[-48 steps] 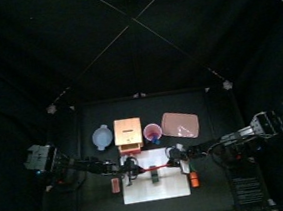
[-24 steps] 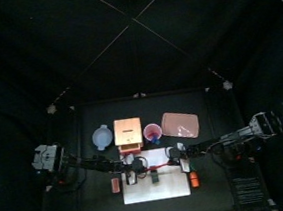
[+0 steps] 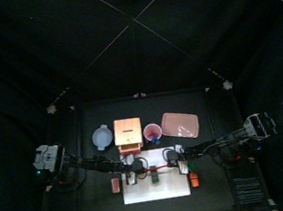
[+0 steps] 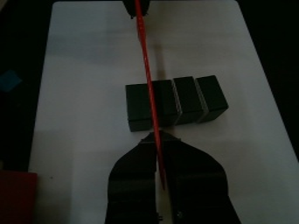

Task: Place sushi on board then cut the sushi with the knife then place the pieces on the plate
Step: Cut the sushi into 4 pieces

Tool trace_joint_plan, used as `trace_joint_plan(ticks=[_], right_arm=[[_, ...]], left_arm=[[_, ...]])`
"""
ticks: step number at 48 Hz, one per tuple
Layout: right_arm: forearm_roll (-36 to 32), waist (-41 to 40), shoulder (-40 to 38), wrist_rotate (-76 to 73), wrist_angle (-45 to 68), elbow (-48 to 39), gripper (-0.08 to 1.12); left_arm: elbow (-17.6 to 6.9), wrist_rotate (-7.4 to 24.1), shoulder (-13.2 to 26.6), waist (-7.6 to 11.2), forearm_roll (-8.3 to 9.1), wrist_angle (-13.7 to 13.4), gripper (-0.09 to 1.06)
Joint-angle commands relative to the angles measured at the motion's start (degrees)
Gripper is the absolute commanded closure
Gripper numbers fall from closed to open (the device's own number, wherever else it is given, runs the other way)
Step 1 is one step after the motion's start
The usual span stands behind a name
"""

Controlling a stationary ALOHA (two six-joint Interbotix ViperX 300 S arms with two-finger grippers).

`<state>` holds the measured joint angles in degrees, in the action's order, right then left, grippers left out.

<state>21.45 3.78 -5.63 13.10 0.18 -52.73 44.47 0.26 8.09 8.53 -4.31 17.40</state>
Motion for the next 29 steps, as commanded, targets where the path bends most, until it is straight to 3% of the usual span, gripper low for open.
trace_joint_plan(ticks=[1, 9, 21, 29], right_arm=[[0.0, -0.6, 1.9, 0.0, 0.8, 2.1, 0.68], [-1.9, -0.7, 3.2, 0.0, -0.3, 4.4, 0.68], [-5.1, -1.1, -6.1, 0.0, -3.7, 5.6, 0.68], [-4.4, 1.1, -9.1, -0.1, -3.7, 5.4, 0.68]], left_arm=[[-2.5, 0.1, 0.4, 0.44, 0.44, -0.4, 0.62], [-3.4, 0.2, 0.7, 0.44, 0.53, -2.0, 0.62], [-4.4, 0.2, -4.6, 0.44, 1.49, -1.9, 0.62], [-4.8, 0.1, -5.6, 2.55, 2.46, -1.8, 0.62]])
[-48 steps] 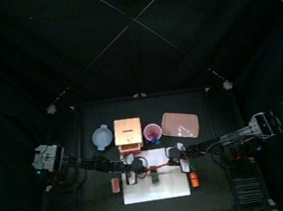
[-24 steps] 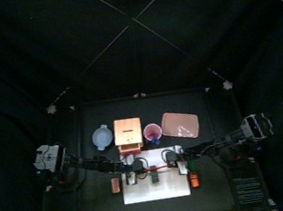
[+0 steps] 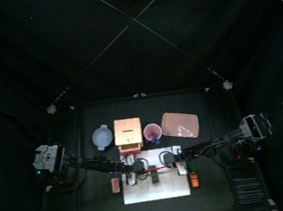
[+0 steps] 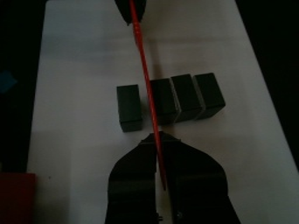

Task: Place sushi on board then cut the sushi with the knife then place the pieces on the plate
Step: Cut the sushi into 4 pieces

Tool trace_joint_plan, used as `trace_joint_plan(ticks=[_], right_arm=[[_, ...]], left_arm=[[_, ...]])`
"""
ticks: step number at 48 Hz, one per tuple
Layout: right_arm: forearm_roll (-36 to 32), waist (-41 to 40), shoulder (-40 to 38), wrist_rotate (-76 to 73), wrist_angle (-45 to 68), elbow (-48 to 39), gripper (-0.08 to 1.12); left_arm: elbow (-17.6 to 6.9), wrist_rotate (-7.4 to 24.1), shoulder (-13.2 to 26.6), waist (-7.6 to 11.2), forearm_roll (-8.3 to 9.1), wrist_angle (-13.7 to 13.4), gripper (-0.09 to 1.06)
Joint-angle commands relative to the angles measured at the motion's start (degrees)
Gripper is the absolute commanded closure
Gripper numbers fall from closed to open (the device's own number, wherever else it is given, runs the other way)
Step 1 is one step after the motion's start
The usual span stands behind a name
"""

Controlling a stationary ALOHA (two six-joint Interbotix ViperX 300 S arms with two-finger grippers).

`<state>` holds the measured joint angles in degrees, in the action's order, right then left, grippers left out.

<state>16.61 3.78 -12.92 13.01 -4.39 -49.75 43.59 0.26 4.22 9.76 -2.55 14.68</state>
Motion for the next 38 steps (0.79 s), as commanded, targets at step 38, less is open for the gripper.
trace_joint_plan(ticks=[38], right_arm=[[1.8, 2.1, 3.2, 0.0, 1.8, 2.0, 0.68]], left_arm=[[-3.3, 0.1, 0.0, 0.00, 2.29, 0.7, 0.62]])
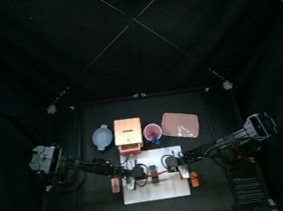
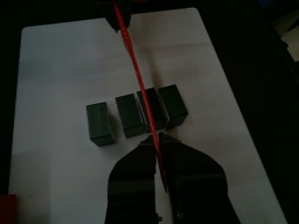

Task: Place sushi on board then cut the sushi with the knife then place the pieces on the plate
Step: Cut the sushi into 4 pieces

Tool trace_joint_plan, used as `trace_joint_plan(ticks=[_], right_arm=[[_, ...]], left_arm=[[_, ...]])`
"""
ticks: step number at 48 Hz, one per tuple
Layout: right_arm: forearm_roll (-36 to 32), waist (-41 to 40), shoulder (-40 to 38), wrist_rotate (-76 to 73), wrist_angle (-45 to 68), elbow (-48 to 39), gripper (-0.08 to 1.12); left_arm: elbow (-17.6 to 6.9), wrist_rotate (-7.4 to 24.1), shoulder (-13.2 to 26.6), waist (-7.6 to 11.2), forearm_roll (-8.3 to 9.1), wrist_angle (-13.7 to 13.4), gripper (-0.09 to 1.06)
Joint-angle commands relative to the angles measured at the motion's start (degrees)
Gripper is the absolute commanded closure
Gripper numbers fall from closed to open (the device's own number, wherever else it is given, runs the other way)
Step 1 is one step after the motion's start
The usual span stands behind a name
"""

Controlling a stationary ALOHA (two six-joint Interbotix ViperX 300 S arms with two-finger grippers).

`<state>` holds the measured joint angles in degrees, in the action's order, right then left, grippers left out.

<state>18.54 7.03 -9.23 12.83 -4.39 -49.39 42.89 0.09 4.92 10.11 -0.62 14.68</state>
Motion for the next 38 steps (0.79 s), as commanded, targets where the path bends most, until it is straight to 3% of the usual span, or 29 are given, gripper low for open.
trace_joint_plan(ticks=[1, 25, 38], right_arm=[[-0.1, -1.1, -0.5, 0.3, 1.8, 1.7, 0.68], [-0.3, -1.7, 0.0, 0.2, 2.0, 1.7, 0.68], [1.3, -1.3, 3.5, 0.2, 3.8, 2.0, 0.68]], left_arm=[[-2.5, 0.3, -0.6, -0.53, 0.35, 0.7, 0.62], [-2.3, 0.2, 0.3, -1.05, 0.26, 0.7, 0.62], [-2.2, 0.1, 1.9, -0.44, 0.09, 0.7, 0.62]])
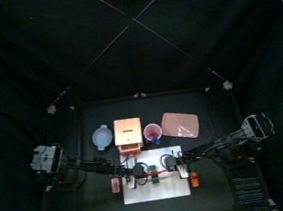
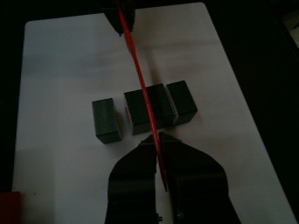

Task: Place sushi on board then cut the sushi with the knife then place the pieces on the plate
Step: Cut the sushi into 4 pieces

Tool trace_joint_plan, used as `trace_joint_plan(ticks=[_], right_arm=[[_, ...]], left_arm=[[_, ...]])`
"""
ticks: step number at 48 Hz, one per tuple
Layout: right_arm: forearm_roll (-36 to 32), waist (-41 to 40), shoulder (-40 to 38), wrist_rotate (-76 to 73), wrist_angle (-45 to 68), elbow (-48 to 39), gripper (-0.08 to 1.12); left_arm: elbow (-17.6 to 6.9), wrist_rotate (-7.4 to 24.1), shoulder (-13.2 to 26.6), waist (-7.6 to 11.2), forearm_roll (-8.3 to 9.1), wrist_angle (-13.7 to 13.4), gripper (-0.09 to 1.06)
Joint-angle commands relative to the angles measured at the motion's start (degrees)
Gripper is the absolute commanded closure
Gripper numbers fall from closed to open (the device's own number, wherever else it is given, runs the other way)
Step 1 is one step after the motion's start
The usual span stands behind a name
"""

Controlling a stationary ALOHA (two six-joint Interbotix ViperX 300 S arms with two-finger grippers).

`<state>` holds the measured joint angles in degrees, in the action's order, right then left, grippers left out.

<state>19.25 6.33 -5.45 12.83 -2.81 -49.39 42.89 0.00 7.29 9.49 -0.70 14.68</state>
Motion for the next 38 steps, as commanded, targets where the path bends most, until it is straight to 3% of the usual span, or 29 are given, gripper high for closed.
trace_joint_plan(ticks=[1, 10, 25, 31, 38], right_arm=[[0.8, -0.6, -0.1, 0.2, 2.2, 2.1, 0.68], [3.3, 0.0, 2.0, 0.2, 2.9, 2.1, 0.68], [4.8, 1.7, 3.3, 0.2, 4.6, 2.9, 0.68], [4.2, 1.7, 2.5, 0.3, 4.2, 3.7, 0.68], [1.4, 1.2, -1.1, 0.3, 2.7, 4.5, 0.68]], left_arm=[[-2.2, 0.2, -0.4, 0.18, 0.18, 0.7, 0.62], [-2.4, 0.1, 0.4, 1.14, -0.09, 0.7, 0.62], [-3.0, 0.1, 1.6, 2.99, -2.11, 0.7, 0.62], [-3.4, 0.4, 0.5, 2.90, -2.02, 0.7, 0.62], [-3.2, 0.4, -2.9, 2.55, -0.09, 0.7, 0.62]])
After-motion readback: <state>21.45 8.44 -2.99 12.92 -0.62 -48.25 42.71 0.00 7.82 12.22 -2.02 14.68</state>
